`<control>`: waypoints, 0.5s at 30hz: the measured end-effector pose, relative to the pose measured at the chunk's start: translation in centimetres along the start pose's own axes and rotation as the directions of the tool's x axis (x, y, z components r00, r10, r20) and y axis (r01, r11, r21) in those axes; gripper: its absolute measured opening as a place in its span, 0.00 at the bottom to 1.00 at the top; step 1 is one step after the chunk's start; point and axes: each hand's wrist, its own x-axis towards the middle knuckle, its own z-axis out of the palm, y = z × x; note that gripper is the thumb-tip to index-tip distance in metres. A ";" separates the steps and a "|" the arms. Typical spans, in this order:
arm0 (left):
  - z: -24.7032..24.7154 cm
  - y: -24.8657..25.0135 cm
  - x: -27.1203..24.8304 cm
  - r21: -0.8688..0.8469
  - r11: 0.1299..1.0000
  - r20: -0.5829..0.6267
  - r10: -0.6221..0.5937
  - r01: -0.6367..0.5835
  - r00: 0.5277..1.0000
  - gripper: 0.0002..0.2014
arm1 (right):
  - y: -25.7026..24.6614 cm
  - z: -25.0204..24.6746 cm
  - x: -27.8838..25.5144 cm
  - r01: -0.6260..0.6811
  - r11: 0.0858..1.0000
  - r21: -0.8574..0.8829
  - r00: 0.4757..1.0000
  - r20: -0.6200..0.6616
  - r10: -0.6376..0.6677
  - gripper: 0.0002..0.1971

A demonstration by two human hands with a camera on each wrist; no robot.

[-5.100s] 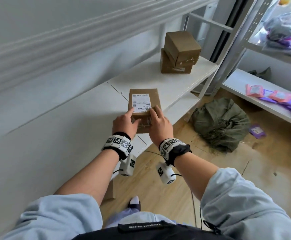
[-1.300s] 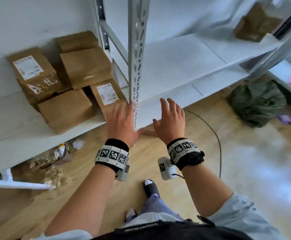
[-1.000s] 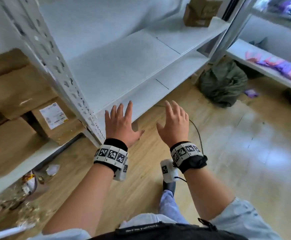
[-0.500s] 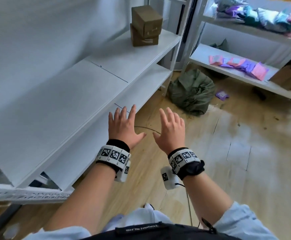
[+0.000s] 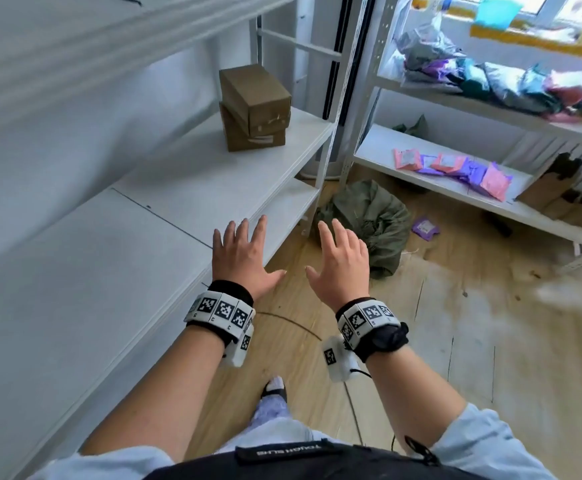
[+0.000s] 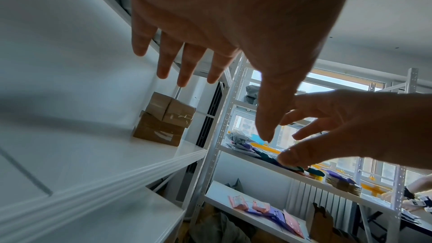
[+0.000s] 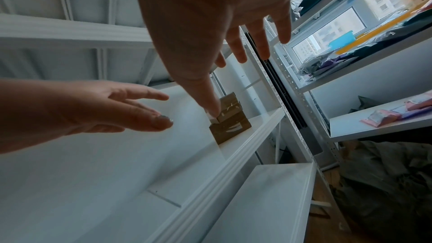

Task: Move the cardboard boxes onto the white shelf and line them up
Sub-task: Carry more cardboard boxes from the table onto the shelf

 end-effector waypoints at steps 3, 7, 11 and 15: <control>-0.5 -0.1 6.4 -0.038 0.999 -0.028 0.004 -0.005 1.000 0.54 | 0.4 0.1 5.9 -0.001 1.000 -0.009 1.000 -0.004 0.001 0.45; -1.2 -0.2 13.4 -0.087 0.996 -0.042 -0.012 0.008 0.999 0.54 | 0.8 0.6 12.7 0.023 1.000 -0.007 0.999 -0.027 -0.023 0.44; -1.3 -0.8 19.0 -0.082 0.996 -0.082 -0.035 0.028 0.996 0.54 | 0.9 1.9 18.9 0.051 0.999 0.019 0.998 -0.037 -0.051 0.44; -0.9 -1.3 24.7 -0.095 0.990 -0.094 -0.109 0.100 0.990 0.55 | 1.2 3.8 25.7 0.110 0.993 0.045 0.993 -0.053 -0.107 0.45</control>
